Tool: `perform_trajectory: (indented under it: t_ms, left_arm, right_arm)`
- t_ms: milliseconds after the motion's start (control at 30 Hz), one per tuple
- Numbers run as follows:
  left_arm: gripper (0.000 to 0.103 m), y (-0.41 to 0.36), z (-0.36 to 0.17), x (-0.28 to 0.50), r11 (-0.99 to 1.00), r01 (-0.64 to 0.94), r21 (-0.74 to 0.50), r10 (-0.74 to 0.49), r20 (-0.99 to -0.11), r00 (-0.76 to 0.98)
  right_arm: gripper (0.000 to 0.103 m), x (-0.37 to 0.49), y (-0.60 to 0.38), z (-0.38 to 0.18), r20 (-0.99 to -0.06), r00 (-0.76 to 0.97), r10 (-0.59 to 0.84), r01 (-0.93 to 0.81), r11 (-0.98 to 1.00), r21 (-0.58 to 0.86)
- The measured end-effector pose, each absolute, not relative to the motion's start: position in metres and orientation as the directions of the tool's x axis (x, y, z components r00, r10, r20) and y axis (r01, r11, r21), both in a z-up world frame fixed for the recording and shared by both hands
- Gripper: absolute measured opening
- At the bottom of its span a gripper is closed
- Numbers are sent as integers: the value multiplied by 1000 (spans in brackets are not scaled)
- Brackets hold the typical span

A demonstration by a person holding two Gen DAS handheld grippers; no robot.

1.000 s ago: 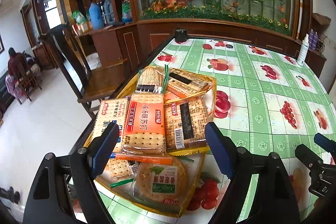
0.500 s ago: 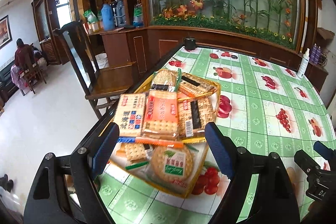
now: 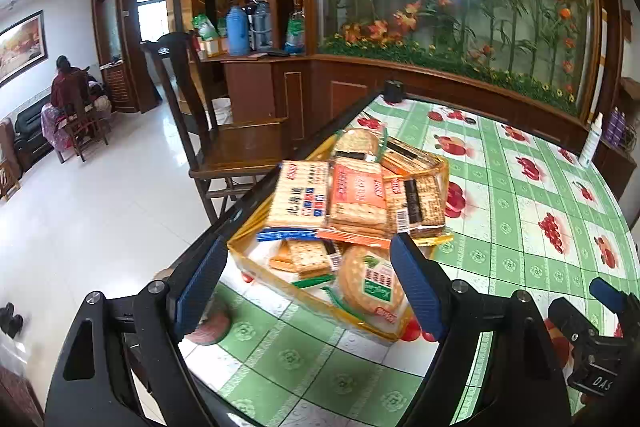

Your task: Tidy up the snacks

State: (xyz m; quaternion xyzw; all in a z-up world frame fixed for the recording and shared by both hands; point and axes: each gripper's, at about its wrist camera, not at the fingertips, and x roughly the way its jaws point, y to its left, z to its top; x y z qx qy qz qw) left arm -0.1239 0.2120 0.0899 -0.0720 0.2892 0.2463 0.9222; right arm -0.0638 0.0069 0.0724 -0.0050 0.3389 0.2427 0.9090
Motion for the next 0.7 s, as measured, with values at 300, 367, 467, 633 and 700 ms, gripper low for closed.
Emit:
perform_trajectory:
  t_ms: [300,367,467,633,700]
  left_arm:
    - [88,214,97,-147,838,-545,34,480,-522,705]
    - [91,213,100,-152,833,-552,40,494,-506,708]
    - [91,210,104,-156,831,-554,50,506,-484,714]
    - [91,210,110,-164,827,-560,46,515,-460,723]
    - [91,210,112,-166,823,-566,41,520,-455,723]
  right_arm:
    - [103,-78,20,74,-598,644,477,-497,855,147]
    - [103,-80,23,75,-595,643,483,-509,850,140]
    - [103,-85,27,75,-589,639,494,-525,840,134]
    - [103,-90,31,76,-580,644,499,-540,834,118]
    - [103,-92,32,77,-578,646,499,-542,833,114]
